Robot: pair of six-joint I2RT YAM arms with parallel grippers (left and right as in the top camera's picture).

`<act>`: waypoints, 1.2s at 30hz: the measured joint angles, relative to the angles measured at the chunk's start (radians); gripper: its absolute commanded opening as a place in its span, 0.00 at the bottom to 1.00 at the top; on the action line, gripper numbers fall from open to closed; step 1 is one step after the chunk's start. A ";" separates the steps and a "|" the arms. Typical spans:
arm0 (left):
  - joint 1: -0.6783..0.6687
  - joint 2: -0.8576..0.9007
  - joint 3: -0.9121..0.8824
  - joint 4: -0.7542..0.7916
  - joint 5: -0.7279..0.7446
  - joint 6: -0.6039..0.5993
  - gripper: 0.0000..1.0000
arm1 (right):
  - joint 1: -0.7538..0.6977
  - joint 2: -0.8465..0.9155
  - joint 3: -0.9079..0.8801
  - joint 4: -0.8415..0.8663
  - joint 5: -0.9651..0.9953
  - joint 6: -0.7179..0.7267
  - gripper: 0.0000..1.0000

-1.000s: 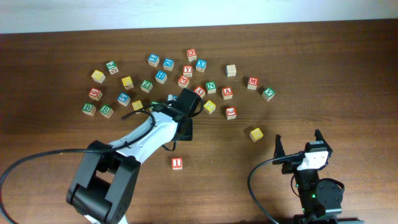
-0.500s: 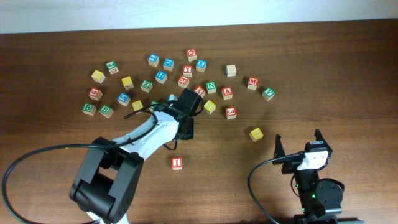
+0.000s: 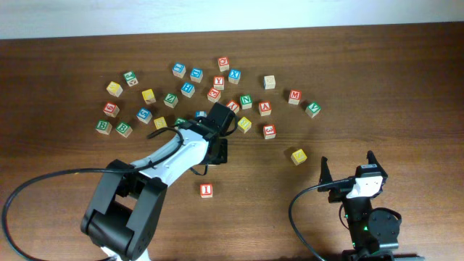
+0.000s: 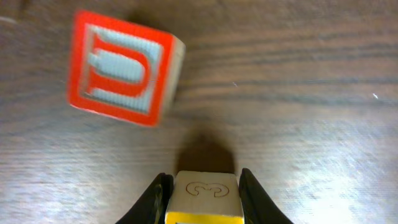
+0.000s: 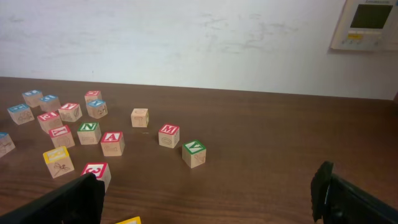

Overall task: Spell out ICRA
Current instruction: 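Grasp the yellow C block with the left gripper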

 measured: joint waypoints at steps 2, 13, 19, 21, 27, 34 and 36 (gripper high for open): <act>0.000 0.000 0.018 -0.046 0.051 0.000 0.18 | 0.000 0.000 0.000 0.000 0.000 0.000 0.98; 0.000 0.000 0.232 -0.388 0.194 0.000 0.18 | 0.000 0.000 0.000 0.000 0.000 0.000 0.98; 0.000 -0.002 0.245 -0.493 0.271 0.012 0.20 | 0.000 0.000 0.000 0.000 0.000 0.000 0.98; -0.008 -0.036 0.245 -0.520 0.298 0.016 0.20 | 0.000 0.000 0.000 0.000 0.000 0.000 0.99; -0.170 -0.141 0.243 -0.550 0.280 -0.039 0.21 | 0.000 0.000 0.000 0.000 0.000 0.000 0.98; -0.212 -0.142 0.127 -0.372 0.148 -0.201 0.17 | 0.000 0.000 0.000 0.000 0.000 0.000 0.98; -0.206 -0.137 0.076 -0.333 0.140 -0.234 0.15 | 0.000 0.000 0.000 0.000 0.000 0.000 0.98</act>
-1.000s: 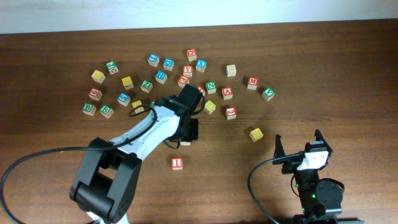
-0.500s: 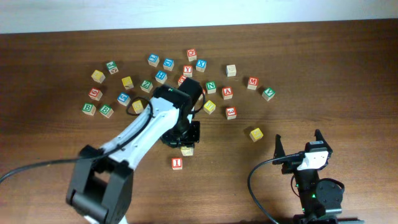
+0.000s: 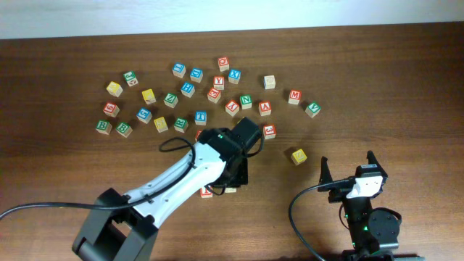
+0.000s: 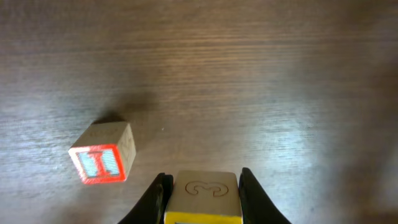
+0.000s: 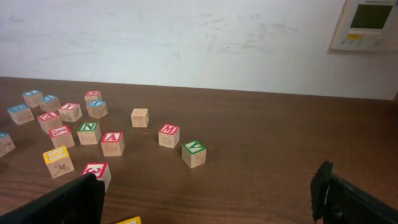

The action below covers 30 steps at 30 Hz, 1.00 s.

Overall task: Spell out ICRA
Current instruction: 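Grasp the yellow C block with the left gripper, then place the yellow C block right of the red I block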

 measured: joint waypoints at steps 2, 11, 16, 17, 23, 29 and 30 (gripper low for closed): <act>-0.003 0.002 -0.016 0.059 -0.007 -0.019 0.16 | 0.000 0.000 0.000 0.000 0.000 0.000 0.98; -0.019 0.065 -0.042 0.102 -0.084 -0.059 0.19 | 0.000 0.000 0.000 0.000 0.000 0.000 0.98; -0.020 0.090 -0.050 0.100 -0.084 -0.059 0.18 | 0.000 0.000 0.000 0.000 0.000 0.000 0.98; -0.021 0.090 -0.050 0.100 -0.084 -0.059 0.19 | 0.000 0.000 0.000 0.000 0.000 0.001 0.98; -0.027 0.090 -0.099 0.150 -0.084 -0.060 0.20 | 0.000 0.000 0.000 0.000 0.000 0.000 0.98; -0.028 0.090 -0.102 0.183 -0.084 -0.063 0.25 | 0.000 0.000 0.000 0.000 0.000 0.001 0.98; -0.028 0.090 -0.102 0.183 -0.084 -0.063 0.25 | 0.000 0.000 0.000 0.000 0.000 0.000 0.98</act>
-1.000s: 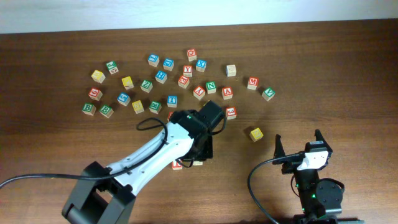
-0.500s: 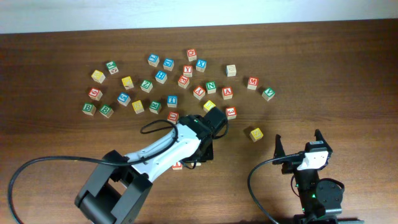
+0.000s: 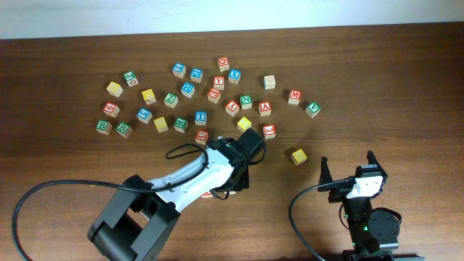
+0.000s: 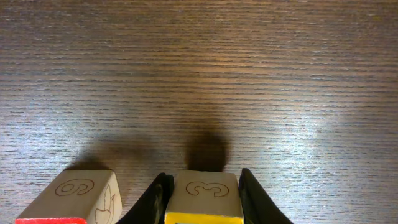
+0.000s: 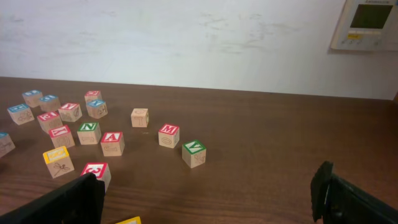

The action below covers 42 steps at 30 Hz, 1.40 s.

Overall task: Spell out ICRA
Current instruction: 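Place the yellow C block right of the red I block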

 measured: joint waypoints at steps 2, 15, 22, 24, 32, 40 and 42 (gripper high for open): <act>-0.003 0.000 0.000 0.000 0.000 0.000 0.25 | 0.000 0.000 0.000 0.000 0.000 0.000 0.98; -0.023 0.000 0.000 0.003 0.000 -0.003 0.27 | 0.000 0.000 0.000 0.000 0.000 0.000 0.98; -0.023 0.000 0.000 0.003 0.004 -0.005 0.41 | 0.000 0.000 0.000 0.000 0.000 0.001 0.98; -0.023 0.000 0.000 0.003 0.005 -0.006 0.59 | 0.000 0.000 0.000 0.000 0.000 0.001 0.98; -0.023 0.000 0.000 0.004 0.006 -0.007 0.59 | 0.000 0.000 0.000 0.000 0.000 0.000 0.98; 0.048 0.005 0.193 -0.156 0.002 0.032 0.59 | 0.000 0.000 0.000 0.000 0.000 0.000 0.98; 0.102 0.008 0.290 -0.269 0.000 0.046 0.59 | 0.000 0.000 0.000 0.000 0.000 0.000 0.98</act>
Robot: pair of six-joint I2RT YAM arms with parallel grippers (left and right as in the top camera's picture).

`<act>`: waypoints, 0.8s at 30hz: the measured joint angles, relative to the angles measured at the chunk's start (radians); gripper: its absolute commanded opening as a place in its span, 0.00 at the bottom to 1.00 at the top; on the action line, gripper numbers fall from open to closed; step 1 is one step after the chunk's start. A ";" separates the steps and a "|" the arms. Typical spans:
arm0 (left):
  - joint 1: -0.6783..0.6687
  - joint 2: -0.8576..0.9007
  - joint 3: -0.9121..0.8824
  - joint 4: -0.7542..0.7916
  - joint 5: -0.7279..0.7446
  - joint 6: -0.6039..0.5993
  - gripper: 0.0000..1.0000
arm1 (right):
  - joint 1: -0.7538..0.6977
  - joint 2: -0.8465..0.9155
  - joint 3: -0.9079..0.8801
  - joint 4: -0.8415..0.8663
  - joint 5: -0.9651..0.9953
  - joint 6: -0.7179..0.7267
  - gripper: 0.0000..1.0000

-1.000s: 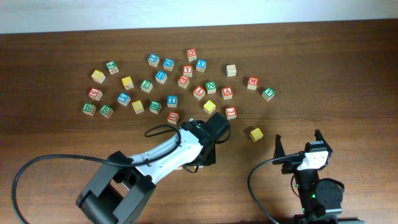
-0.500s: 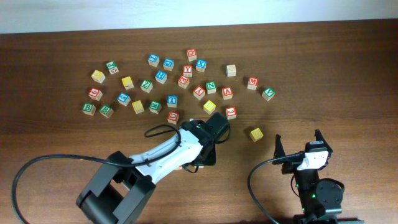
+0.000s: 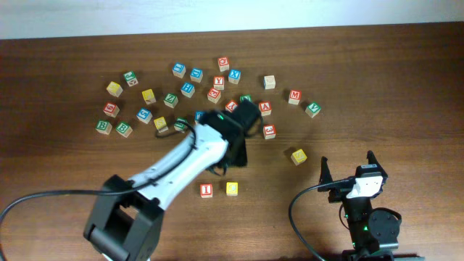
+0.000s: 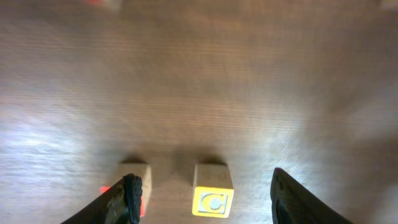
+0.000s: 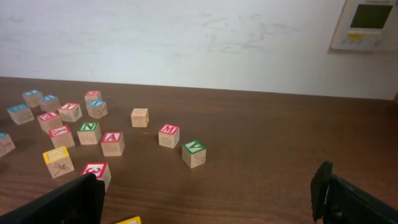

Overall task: Spell out ICRA
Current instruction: 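Place the yellow C block right of the red I block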

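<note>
A yellow C block (image 3: 232, 188) stands on the table just right of the red I block (image 3: 206, 190), a small gap between them. In the left wrist view the C block (image 4: 211, 190) lies between and below the spread fingers, and the I block (image 4: 138, 180) is partly hidden by the left finger. My left gripper (image 3: 233, 154) hangs open above and behind the pair, holding nothing. A red A block (image 5: 112, 142) sits among the scattered blocks. My right gripper (image 3: 348, 168) rests open at the front right, its fingers (image 5: 81, 199) empty.
Several lettered blocks (image 3: 187, 89) are scattered across the far half of the table. A red 3 block (image 3: 269, 131) and a yellow block (image 3: 299, 156) lie nearer the right arm. A white wall (image 5: 186, 37) stands behind the table.
The left gripper was shut on the yellow block low beside the I block. Now it is open and raised farther back, and the C block stands alone right of the I.
The left gripper held the yellow block near the scattered blocks. Then it held it above the table close to the I block, then low right beside it. Now the block is let go next to the I. The right arm stayed still.
</note>
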 measured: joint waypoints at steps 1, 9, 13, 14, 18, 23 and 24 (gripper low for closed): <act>0.026 0.000 0.048 -0.057 0.000 0.013 0.59 | 0.000 0.000 0.000 0.000 0.000 0.000 0.98; 0.086 -0.002 0.057 -0.245 -0.003 0.072 0.64 | 0.000 -0.001 0.000 0.000 0.000 0.000 0.98; 0.125 -0.002 -0.055 -0.184 0.031 0.104 0.62 | 0.000 0.000 0.000 0.000 0.000 0.000 0.98; 0.137 -0.002 -0.070 -0.164 0.051 0.126 0.62 | 0.000 0.000 0.000 0.000 0.000 0.000 0.98; 0.149 -0.002 -0.162 -0.105 0.106 0.183 0.57 | 0.000 0.000 0.000 0.000 0.000 0.000 0.98; 0.149 -0.002 -0.249 -0.032 0.140 0.200 0.46 | 0.000 0.000 0.000 0.000 0.000 0.000 0.98; 0.149 -0.002 -0.258 -0.019 0.141 0.203 0.46 | 0.000 0.000 0.000 0.000 0.000 0.000 0.98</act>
